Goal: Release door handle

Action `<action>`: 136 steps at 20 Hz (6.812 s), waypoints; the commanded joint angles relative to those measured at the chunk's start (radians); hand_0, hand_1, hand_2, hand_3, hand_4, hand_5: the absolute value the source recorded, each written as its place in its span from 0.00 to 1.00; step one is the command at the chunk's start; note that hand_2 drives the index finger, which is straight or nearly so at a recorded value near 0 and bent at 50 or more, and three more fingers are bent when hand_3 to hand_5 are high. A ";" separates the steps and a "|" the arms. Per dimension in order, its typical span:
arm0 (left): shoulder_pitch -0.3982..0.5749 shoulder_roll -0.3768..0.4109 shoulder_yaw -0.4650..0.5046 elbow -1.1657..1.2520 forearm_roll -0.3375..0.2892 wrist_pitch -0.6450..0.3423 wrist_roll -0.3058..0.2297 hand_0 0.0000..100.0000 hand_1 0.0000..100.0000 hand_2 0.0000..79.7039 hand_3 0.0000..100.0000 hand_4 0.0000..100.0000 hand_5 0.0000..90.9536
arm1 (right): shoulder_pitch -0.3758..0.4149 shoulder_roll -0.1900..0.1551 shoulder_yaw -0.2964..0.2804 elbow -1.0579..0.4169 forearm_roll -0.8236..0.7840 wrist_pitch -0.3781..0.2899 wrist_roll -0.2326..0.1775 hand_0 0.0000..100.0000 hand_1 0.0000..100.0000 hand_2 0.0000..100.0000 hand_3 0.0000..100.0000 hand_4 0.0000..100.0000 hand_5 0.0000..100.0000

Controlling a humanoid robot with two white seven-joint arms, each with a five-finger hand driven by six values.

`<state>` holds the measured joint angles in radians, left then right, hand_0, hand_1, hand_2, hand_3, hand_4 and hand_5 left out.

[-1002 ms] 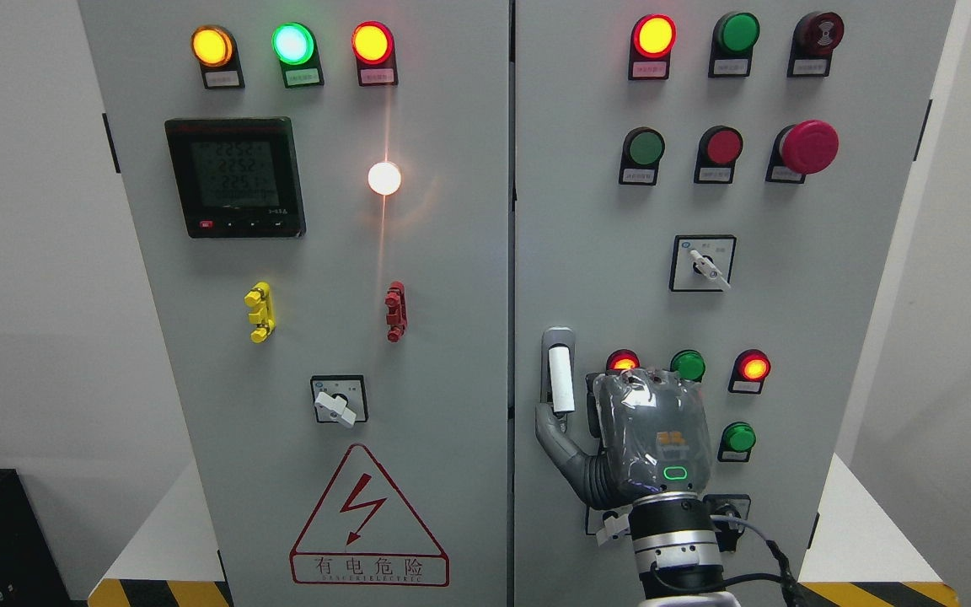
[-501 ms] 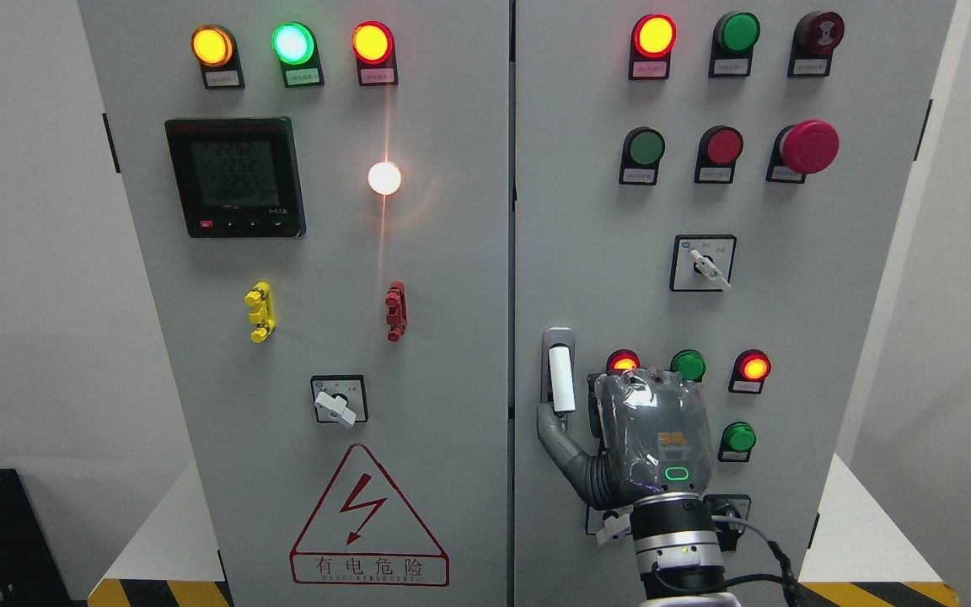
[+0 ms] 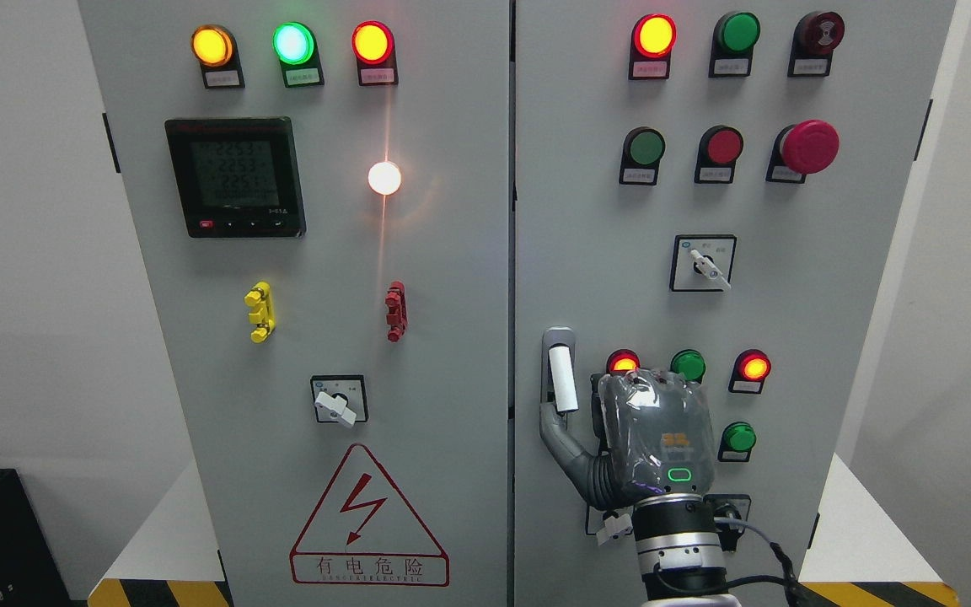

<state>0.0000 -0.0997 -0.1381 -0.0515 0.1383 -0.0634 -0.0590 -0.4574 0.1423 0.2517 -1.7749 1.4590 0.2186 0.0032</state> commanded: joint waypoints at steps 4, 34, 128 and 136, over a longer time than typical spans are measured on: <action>0.018 0.000 0.000 -0.001 0.000 0.000 -0.001 0.12 0.56 0.00 0.00 0.00 0.00 | 0.002 0.000 -0.012 -0.003 0.000 0.001 -0.002 0.45 0.32 0.93 1.00 1.00 0.98; 0.018 0.000 0.000 -0.001 0.000 0.000 -0.001 0.12 0.56 0.00 0.00 0.00 0.00 | 0.003 0.000 -0.022 -0.017 -0.002 0.008 -0.005 0.47 0.31 0.93 1.00 1.00 0.98; 0.018 0.000 0.000 0.001 0.000 0.000 -0.001 0.12 0.56 0.00 0.00 0.00 0.00 | -0.006 0.002 -0.063 -0.040 0.000 0.008 -0.014 0.52 0.32 0.93 1.00 1.00 0.99; 0.018 0.000 0.000 -0.001 0.000 0.000 -0.001 0.12 0.56 0.00 0.00 0.00 0.00 | -0.007 0.002 -0.063 -0.046 0.000 0.008 -0.014 0.53 0.32 0.92 1.00 1.00 0.99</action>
<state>0.0000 -0.0997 -0.1381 -0.0513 0.1382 -0.0633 -0.0590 -0.4632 0.1442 0.1896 -1.8158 1.4590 0.2270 -0.0109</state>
